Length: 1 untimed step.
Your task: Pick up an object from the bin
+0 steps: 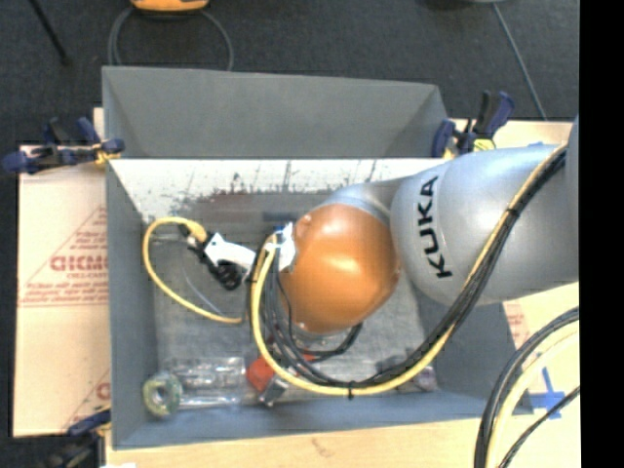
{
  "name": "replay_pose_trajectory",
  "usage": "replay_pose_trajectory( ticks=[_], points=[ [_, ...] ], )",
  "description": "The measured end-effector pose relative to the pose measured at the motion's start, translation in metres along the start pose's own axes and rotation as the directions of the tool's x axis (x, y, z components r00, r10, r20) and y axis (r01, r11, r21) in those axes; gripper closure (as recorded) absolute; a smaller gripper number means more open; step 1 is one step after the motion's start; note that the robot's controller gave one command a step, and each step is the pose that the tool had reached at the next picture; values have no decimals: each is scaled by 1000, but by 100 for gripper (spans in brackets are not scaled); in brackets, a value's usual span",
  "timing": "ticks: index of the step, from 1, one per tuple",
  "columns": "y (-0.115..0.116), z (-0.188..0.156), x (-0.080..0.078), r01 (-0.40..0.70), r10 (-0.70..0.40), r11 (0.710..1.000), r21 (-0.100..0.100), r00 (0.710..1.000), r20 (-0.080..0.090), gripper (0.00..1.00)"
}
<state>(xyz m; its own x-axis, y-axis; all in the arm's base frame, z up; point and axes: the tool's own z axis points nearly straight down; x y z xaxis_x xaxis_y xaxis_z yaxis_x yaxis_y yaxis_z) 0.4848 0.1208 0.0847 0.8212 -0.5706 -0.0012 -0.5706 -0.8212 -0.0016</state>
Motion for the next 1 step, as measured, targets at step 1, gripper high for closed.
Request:
replay_pose_trajectory(
  ticks=[1],
  points=[
    [-13,-160,-8,34,-34,999,4,999,-5,100]
  ],
)
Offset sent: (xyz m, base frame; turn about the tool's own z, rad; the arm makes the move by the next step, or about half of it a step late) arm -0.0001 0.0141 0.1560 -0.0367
